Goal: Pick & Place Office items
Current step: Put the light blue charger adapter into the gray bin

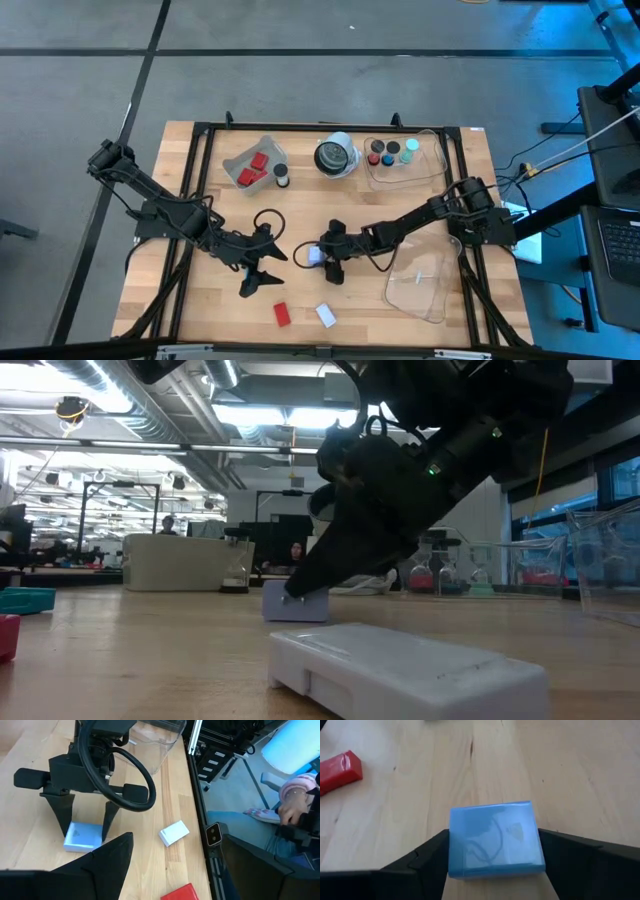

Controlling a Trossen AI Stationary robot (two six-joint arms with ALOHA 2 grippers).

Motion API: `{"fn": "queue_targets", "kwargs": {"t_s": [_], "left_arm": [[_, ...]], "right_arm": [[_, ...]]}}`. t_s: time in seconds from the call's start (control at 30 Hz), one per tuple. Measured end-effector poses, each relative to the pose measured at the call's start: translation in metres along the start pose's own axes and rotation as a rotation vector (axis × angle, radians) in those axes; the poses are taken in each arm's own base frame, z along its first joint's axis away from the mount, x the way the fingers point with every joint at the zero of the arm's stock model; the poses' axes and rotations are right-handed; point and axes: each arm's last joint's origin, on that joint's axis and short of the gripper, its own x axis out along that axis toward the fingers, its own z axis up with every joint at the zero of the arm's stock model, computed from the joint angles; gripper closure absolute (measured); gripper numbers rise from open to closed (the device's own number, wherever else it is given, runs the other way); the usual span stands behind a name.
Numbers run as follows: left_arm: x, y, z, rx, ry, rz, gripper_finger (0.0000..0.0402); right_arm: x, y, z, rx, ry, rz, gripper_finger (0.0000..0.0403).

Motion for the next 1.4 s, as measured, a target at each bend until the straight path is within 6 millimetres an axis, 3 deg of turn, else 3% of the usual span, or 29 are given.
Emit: {"fn": "queue_targets", "kwargs": {"t_s": [0.2, 0.5, 0.63, 1.13, 1.4], "left_arm": [[0.0, 0.0, 0.0, -0.037, -0.001, 0.001, 0.0103], [0.0, 0.001, 0.0, -0.061, -0.008, 0.017, 0.0103], [0.0, 0.001, 0.0, -0.06, -0.009, 0.019, 0.0103], [0.0, 0.001, 0.0, -0.058, -0.026, 0.044, 0.0103], [0.0, 0.002, 0.001, -0.025, -0.044, 0.071, 0.0103]], "right_arm": [[0.002, -0.012, 0.008, 0.028, -0.038, -0.015, 0.0147], [0.004, -0.069, 0.03, 0.157, -0.134, -0.137, 0.0136], [0.004, -0.083, 0.033, 0.192, -0.143, -0.165, 0.0139], [0.003, -0.089, 0.034, 0.205, -0.162, -0.242, 0.0132], [0.004, -0.076, 0.031, 0.218, -0.169, -0.237, 0.0131]]}}
